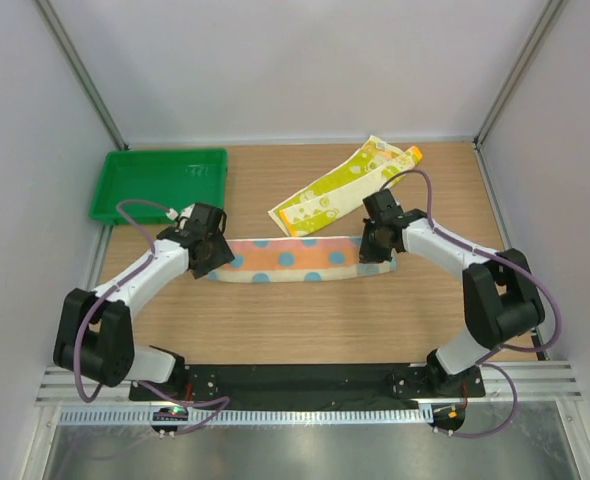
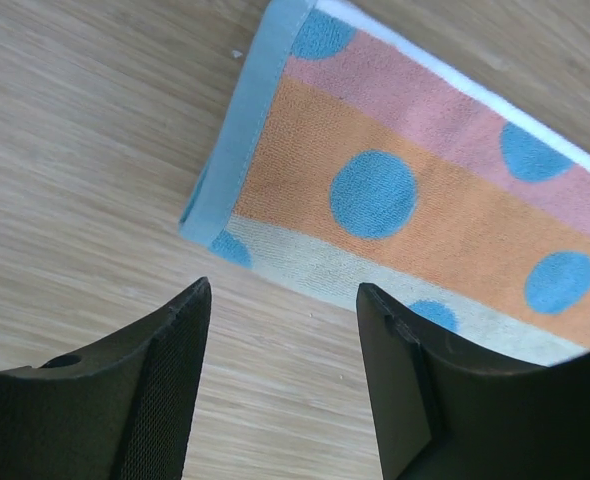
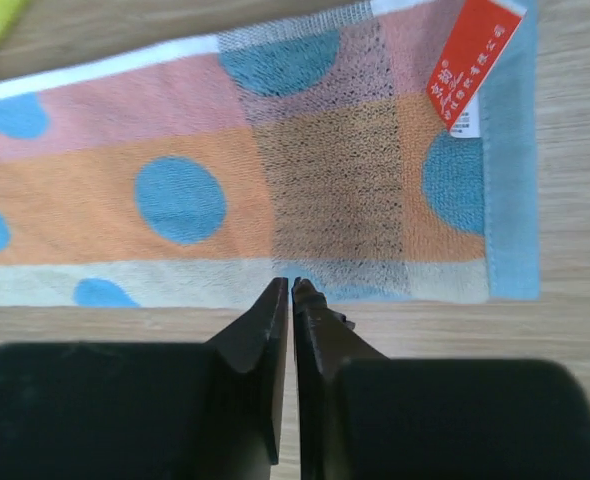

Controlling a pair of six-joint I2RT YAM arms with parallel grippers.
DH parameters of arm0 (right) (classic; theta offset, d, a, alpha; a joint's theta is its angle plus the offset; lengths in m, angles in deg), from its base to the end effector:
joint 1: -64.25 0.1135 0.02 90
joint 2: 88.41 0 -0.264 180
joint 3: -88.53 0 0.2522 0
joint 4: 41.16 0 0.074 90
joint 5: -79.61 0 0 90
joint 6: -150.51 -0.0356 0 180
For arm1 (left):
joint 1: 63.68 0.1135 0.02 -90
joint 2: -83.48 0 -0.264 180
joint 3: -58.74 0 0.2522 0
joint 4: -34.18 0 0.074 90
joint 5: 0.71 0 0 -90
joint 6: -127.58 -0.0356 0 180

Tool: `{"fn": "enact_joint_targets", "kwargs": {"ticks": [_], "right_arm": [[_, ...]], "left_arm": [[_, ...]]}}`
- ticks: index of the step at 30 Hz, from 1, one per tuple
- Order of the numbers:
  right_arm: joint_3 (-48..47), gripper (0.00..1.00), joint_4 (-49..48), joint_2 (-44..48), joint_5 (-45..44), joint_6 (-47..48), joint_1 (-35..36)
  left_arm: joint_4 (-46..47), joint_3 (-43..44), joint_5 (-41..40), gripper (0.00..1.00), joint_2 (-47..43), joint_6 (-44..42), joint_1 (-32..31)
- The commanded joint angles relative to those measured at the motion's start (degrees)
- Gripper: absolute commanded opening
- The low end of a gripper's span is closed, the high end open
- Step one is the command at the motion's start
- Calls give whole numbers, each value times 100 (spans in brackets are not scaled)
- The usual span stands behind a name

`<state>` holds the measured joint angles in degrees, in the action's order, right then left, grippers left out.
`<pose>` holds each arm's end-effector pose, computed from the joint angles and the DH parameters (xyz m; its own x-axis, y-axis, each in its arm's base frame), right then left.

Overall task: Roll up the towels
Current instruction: Fold the towel

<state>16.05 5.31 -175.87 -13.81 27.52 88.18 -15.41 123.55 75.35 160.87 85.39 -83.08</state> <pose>0.2790 0.1215 0.2158 -0.8797 0.2042 -0.4294 0.1194 0.9690 0.2163 0.2473 -0.0780 0.2202 -0.7205 -0.5087 -0.4714 -0.4728 0.8575 -0.2028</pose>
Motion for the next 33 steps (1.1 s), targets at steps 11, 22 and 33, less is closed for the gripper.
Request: {"fn": "enact_joint_targets", "kwargs": {"ticks": [11,22,33], "right_arm": [[862,5,-520,-464,834,188,-1144],[1126,9,-221,-290,510,214,-1294],[1003,28,130,-395,43,-23,-1346]], "left_arm": [[744,-499,31,58,611,211,147],[736,-806,-127,56,690,167,577],[595,-974,-206,56,585,167,797]]}}
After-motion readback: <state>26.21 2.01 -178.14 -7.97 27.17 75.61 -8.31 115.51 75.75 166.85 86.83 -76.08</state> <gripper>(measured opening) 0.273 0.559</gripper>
